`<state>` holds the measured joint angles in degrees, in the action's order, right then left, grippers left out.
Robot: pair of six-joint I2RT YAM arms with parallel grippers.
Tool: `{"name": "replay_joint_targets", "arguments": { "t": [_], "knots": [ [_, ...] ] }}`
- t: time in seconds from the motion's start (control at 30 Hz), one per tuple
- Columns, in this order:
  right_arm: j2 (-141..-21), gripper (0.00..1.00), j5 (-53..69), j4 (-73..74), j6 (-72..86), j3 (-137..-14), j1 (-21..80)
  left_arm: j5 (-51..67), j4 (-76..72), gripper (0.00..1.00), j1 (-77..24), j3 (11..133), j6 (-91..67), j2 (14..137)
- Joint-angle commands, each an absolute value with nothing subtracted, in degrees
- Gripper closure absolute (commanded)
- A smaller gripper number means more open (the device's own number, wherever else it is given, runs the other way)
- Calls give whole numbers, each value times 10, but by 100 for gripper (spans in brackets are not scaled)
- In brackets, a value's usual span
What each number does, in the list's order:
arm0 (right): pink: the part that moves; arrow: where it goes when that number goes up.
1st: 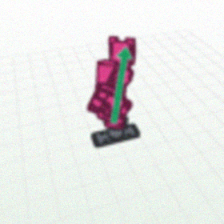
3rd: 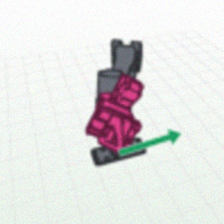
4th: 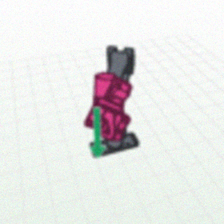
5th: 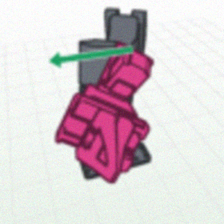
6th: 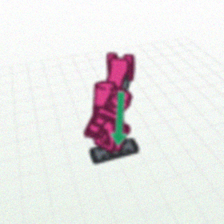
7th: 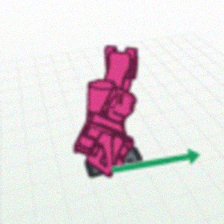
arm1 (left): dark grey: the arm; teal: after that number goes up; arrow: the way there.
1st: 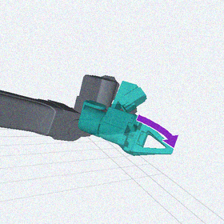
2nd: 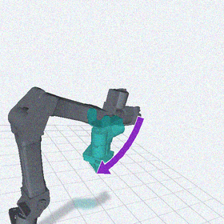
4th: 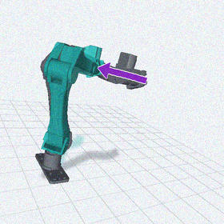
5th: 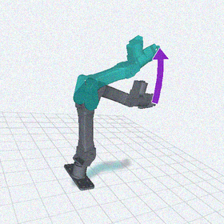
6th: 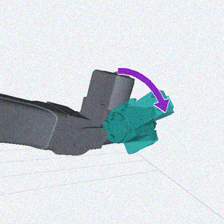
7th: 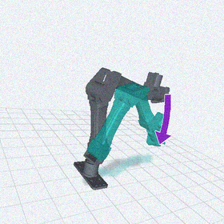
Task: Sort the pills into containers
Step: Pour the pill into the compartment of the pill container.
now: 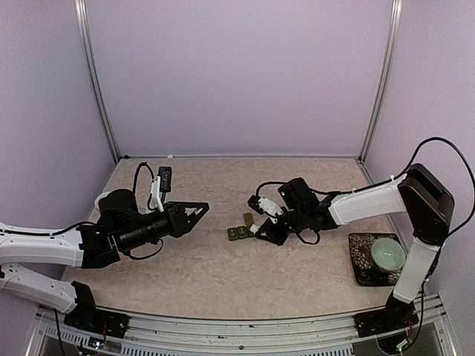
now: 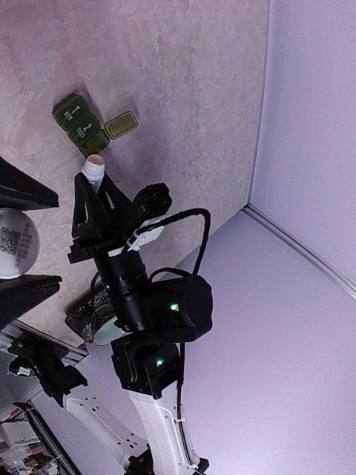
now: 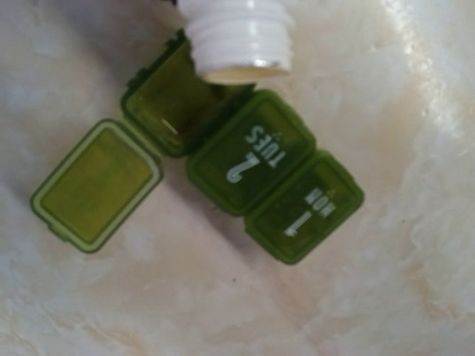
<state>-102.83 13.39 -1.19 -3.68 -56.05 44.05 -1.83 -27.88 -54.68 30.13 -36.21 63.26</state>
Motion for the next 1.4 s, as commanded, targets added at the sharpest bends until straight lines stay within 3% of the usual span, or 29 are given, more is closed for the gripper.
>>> {"name": "replay_joint_targets", "arguments": {
  "t": [0.0,1.37],
  "knots": [
    [-1044,100,117,38,-40,-591,435,-13,-294,72,-542,296,-365,622],
    [-1105,100,98,270,-39,-757,437,-11,-301,72,-542,298,-373,629]
  ]
}}
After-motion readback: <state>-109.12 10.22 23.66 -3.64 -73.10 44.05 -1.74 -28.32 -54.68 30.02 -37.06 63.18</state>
